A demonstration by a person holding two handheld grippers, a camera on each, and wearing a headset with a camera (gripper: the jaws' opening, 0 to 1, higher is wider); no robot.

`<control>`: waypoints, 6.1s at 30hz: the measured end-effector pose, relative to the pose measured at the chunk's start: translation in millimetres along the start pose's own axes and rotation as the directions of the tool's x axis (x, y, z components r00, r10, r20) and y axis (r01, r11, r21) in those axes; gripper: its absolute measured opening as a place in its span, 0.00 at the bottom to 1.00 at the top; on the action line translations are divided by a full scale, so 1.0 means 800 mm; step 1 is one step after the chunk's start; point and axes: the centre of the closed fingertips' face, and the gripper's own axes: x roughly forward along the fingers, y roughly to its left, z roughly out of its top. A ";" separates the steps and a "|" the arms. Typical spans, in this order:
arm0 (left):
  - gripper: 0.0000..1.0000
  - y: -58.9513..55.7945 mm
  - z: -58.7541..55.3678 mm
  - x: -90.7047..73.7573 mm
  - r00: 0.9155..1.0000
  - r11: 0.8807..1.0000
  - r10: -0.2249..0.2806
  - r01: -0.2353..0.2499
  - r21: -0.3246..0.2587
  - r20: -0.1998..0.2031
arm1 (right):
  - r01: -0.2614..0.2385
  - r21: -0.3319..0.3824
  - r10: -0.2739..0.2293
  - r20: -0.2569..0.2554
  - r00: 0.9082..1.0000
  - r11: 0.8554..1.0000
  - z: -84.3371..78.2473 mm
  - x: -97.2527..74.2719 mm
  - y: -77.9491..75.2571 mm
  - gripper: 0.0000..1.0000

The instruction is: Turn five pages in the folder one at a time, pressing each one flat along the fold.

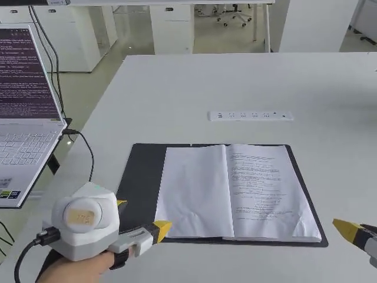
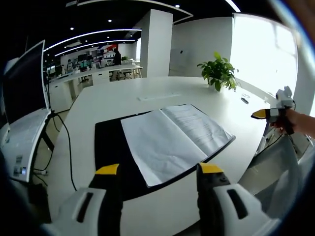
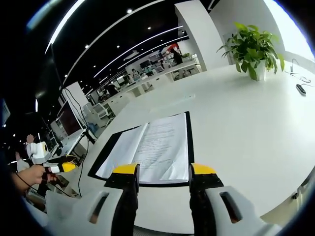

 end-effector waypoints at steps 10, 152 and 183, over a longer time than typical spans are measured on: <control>0.60 -0.036 0.010 0.040 0.999 0.999 -0.047 0.047 0.027 -0.006 | -0.018 0.019 0.019 -0.028 0.999 1.000 -0.016 0.012 0.001 0.39; 0.06 -0.230 -0.009 0.264 0.988 0.988 -0.143 0.139 0.059 0.063 | -0.129 0.034 0.133 -0.179 0.975 0.991 -0.080 0.104 -0.035 0.25; 0.08 -0.232 -0.008 0.263 0.986 0.988 -0.153 0.151 0.046 0.060 | -0.104 0.029 0.108 -0.194 0.975 0.994 -0.084 0.105 -0.040 0.00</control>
